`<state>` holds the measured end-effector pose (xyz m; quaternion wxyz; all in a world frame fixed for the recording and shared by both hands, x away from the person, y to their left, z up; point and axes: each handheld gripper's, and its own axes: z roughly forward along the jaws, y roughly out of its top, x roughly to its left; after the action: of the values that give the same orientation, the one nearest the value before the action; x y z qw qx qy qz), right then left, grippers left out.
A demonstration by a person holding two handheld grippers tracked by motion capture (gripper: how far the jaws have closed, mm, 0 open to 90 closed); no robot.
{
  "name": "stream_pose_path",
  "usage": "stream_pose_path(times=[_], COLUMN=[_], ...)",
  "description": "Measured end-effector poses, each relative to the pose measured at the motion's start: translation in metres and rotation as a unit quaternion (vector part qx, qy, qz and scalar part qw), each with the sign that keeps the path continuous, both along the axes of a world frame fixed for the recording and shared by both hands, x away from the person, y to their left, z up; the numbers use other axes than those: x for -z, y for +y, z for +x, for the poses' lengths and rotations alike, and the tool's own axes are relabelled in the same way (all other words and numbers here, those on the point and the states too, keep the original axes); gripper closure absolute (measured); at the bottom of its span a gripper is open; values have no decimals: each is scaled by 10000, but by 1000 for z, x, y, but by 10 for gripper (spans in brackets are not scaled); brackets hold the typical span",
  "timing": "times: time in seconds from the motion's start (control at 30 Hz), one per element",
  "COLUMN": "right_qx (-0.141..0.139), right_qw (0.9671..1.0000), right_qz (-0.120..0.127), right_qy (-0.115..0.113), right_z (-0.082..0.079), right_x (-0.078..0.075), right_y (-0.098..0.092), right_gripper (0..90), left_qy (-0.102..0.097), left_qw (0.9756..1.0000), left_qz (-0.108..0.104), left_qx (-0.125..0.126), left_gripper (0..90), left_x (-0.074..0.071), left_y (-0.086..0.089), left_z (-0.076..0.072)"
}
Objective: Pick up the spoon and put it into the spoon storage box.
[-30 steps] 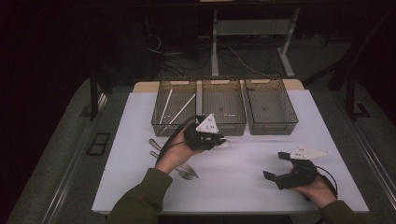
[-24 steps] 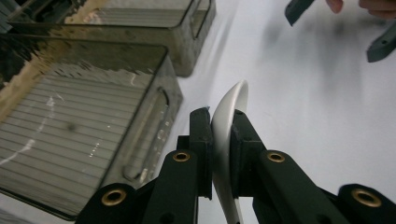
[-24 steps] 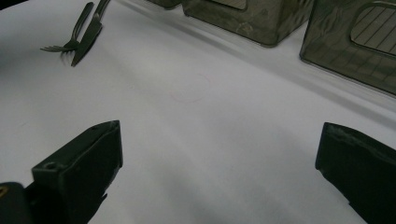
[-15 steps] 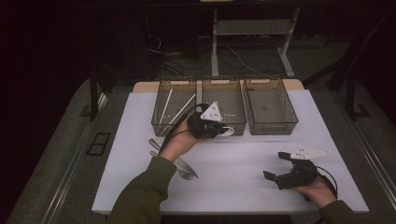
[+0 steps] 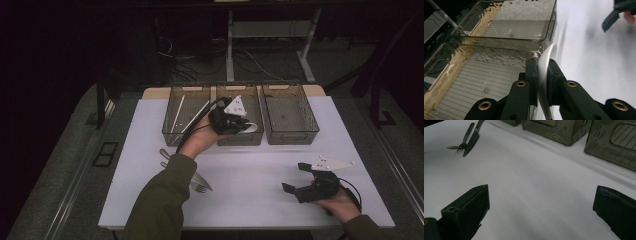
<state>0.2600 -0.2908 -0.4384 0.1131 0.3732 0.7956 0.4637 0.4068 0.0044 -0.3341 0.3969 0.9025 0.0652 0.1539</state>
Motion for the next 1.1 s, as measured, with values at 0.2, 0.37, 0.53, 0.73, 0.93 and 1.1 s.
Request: stream_pose_path(times=[0.2, 0.37, 0.53, 0.73, 0.93, 1.1], right_qx=[-2, 11, 7, 2, -2, -17], right_qw=[10000, 10000, 10000, 10000, 10000, 10000], right_qz=[13, 30, 36, 48, 81, 77], right_qy=[2, 10, 11, 5, -2, -2], right_z=[0, 0, 0, 0, 0, 0], right_x=[0, 0, 0, -1, -1, -1], right_y=[0, 0, 0, -1, -1, -1], right_gripper=[8, 8, 8, 8, 8, 8], left_qy=[8, 54, 117, 150, 209, 320], left_qw=[10000, 9999, 9998, 9997, 9993, 9990], left_qz=[18, 11, -60, -35, 120, 16], left_qx=[-39, -91, -133, -198, -286, -325], left_gripper=[810, 810, 809, 809, 806, 777], left_x=[3, 9, 16, 24, 34, 37], left_y=[-8, -12, -14, -18, -20, -18], left_z=[15, 28, 38, 47, 55, 58])
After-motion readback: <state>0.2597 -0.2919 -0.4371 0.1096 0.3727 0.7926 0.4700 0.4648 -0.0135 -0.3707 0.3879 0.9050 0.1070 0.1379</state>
